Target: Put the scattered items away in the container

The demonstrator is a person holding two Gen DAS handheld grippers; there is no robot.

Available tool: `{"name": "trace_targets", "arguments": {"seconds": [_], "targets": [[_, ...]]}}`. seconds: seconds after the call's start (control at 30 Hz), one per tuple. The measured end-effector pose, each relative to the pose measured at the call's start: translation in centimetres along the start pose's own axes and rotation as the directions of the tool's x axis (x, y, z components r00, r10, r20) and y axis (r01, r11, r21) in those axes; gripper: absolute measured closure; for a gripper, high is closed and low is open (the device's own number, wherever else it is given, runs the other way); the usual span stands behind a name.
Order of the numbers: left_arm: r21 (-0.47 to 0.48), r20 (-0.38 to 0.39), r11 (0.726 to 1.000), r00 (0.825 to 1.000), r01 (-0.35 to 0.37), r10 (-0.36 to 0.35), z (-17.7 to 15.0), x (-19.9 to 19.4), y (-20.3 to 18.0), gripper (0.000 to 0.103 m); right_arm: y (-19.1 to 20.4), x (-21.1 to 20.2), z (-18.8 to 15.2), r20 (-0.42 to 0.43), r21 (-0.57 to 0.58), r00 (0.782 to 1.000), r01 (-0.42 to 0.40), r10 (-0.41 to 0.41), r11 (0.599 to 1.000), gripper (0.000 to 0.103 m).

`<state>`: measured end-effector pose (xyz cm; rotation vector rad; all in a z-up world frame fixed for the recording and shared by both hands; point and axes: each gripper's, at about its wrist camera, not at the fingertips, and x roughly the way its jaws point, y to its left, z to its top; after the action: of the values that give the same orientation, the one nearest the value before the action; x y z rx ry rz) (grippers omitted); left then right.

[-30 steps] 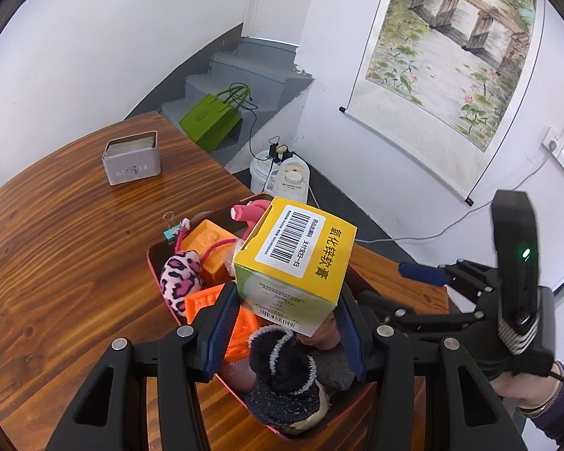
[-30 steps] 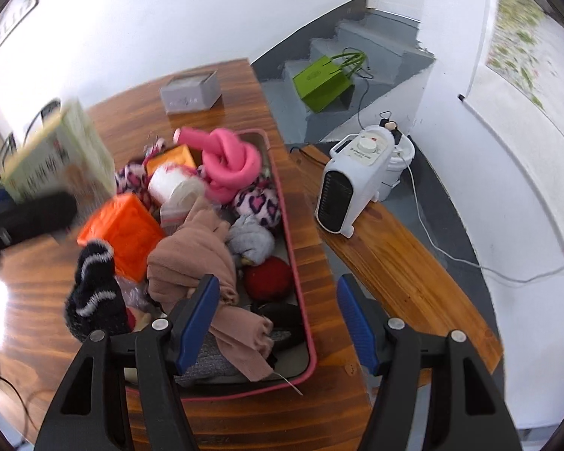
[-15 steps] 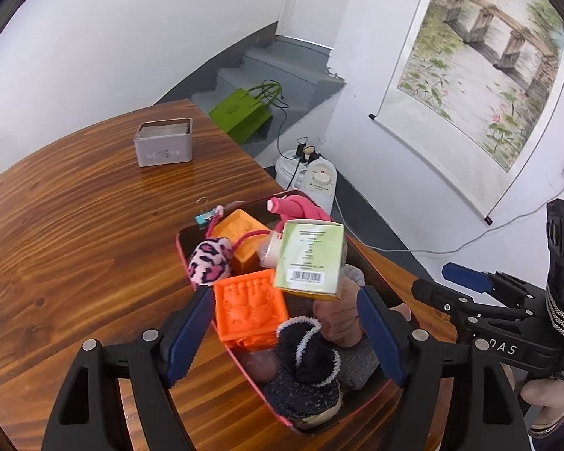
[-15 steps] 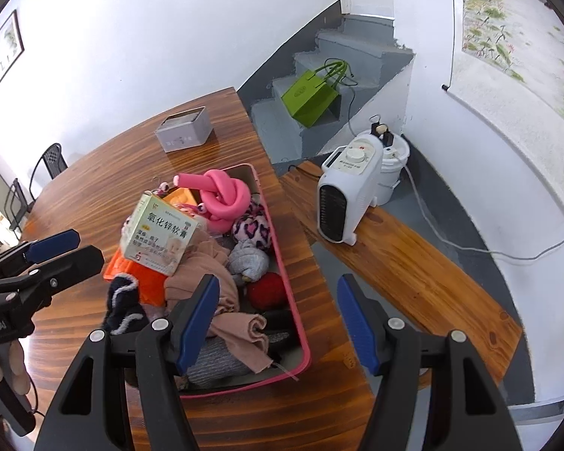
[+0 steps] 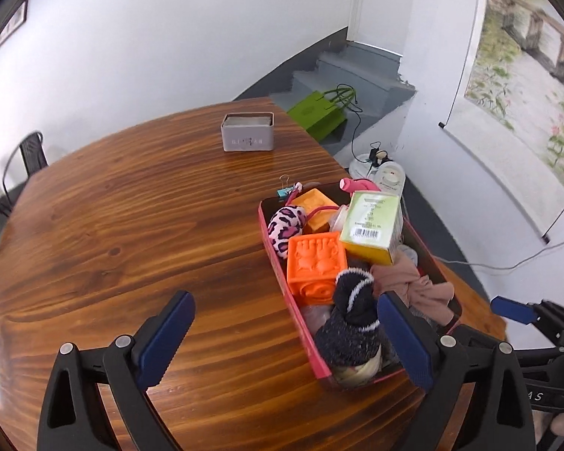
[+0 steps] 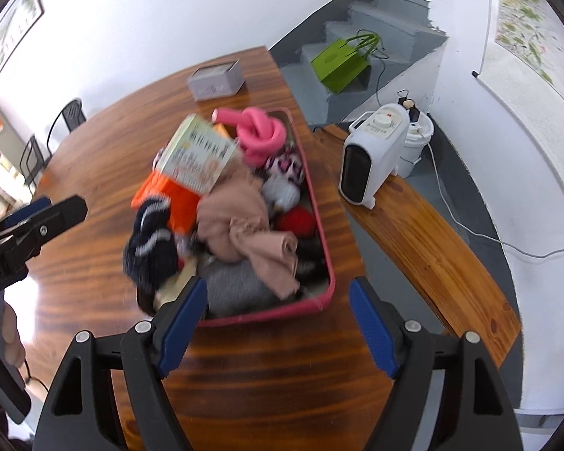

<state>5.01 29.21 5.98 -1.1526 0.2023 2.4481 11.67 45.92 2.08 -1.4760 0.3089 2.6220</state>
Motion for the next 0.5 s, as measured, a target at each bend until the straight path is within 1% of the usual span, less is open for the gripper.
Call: {"name": "trace_targets", "arguments": {"seconds": [0.1, 0.17, 0.23, 0.37, 0.5], "targets": [[0.019, 0.015, 0.999, 0.999, -0.05, 0.05, -0.4, -1.0, -0.8, 0.004, 0.1, -0.4, -0.7, -0.008, -0.017, 1.0, 0.01, -0.01, 1.0, 0.022], [0.018, 0.017, 0.998, 0.998, -0.056, 0.056, -0.5, -1.5, -1.2, 0.004, 0.0, -0.9, -1.0, 0.002, -0.017, 1.0, 0.014, -0.014, 1.0, 0.022], [0.004, 0.011, 0.999, 0.999, -0.037, 0.037, -0.6, -2.0, -1.6, 0.004, -0.1, -1.4, -1.1, 0.015, -0.014, 1.0, 0.017, -0.016, 1.0, 0.022], [-0.017, -0.004, 0.999, 0.999, 0.038, -0.038, -0.8, -3.0, -2.3, 0.004, -0.2, -2.1, -1.3, 0.042, -0.002, 0.999, 0.013, -0.012, 1.0, 0.022], [-0.017, 0.002, 0.999, 0.999, 0.052, -0.052, -0.2, -3.8, -2.7, 0.003, 0.0, -2.8, -1.5, 0.058, 0.0, 0.998, 0.006, -0.006, 1.0, 0.022]]}}
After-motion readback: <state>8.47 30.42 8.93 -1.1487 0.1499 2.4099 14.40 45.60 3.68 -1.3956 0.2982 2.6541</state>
